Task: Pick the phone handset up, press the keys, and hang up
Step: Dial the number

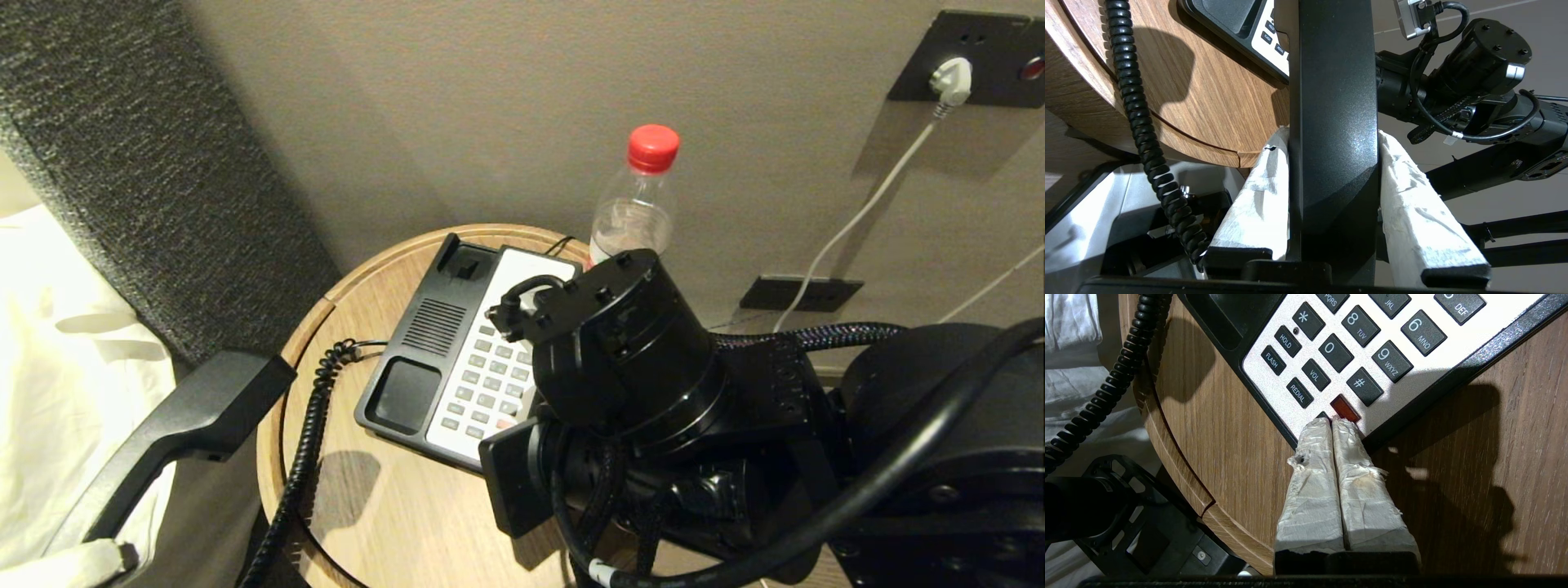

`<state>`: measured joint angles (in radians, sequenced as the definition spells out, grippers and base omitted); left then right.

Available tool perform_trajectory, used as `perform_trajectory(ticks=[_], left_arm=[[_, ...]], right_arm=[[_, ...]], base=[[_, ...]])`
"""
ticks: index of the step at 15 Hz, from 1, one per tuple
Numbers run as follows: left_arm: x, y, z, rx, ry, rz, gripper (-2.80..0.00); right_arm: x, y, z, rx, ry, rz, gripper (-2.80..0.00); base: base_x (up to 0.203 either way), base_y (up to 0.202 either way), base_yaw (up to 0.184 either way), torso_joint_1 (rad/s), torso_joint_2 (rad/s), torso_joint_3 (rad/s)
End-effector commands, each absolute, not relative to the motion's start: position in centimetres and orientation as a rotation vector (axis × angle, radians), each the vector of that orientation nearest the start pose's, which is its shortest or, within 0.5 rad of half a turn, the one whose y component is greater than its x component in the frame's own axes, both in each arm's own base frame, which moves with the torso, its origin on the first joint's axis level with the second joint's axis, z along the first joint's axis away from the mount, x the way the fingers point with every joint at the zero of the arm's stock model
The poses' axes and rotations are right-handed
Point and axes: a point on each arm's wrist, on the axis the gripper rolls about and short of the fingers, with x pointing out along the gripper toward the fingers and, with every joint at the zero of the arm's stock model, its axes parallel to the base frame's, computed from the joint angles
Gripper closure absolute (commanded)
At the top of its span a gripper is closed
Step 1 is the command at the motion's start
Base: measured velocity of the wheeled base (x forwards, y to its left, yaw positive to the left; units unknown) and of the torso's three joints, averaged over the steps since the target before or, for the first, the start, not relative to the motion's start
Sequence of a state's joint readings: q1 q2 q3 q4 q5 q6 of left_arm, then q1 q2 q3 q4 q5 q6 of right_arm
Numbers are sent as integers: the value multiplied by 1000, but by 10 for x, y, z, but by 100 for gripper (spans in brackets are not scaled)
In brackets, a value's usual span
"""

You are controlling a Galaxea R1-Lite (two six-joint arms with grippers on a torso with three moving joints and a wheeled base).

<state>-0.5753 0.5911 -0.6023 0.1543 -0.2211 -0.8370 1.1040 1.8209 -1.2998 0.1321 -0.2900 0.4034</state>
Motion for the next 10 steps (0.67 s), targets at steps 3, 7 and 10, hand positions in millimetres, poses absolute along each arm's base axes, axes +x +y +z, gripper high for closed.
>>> perform_trajectory(ticks=[3,7,10], left_arm=[[19,-18,230,-768,469,-686,0],[19,-18,230,-767,470,-685,0],[19,-18,230,-767,472,-685,0]], right_arm=[[161,305,203,-68,663,655,0],[161,305,202,-73,664,655,0],[159,302,209,-58,652,659,0]], base=[[0,0,0,0,0,0],[0,0,0,0,0,0],[0,0,0,0,0,0]])
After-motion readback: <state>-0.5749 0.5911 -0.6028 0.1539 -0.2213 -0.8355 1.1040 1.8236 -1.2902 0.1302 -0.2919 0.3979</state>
